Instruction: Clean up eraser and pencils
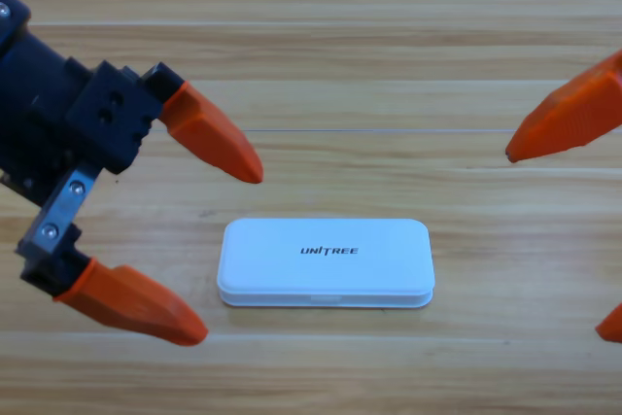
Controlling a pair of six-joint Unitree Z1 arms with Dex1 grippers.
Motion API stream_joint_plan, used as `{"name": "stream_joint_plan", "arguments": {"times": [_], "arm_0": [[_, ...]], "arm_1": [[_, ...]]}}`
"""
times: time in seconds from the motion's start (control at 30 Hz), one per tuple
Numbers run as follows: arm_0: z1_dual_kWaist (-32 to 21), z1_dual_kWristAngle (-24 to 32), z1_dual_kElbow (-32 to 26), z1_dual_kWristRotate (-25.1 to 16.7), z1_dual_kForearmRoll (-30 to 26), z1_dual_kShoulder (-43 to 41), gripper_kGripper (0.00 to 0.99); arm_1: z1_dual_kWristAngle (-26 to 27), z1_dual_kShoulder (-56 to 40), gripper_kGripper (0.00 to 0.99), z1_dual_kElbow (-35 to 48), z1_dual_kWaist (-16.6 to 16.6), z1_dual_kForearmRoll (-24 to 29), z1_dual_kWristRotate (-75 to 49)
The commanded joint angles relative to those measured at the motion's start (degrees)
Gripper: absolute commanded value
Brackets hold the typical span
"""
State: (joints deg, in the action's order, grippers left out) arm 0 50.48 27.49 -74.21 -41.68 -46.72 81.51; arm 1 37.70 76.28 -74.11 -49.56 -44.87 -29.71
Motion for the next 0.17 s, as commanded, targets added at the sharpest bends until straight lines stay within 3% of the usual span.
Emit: {"name": "stream_joint_plan", "arguments": {"times": [0.03,0.17], "arm_0": [[1.4,-1.0,0.0,0.4,0.3,1.4,0.990],[1.4,-1.0,0.0,0.3,0.3,1.5,0.990]], "arm_1": [[0.5,0.9,0.990,1.9,1.6,0.7,0.4],[0.5,0.8,0.990,1.9,1.6,0.7,0.4]]}}
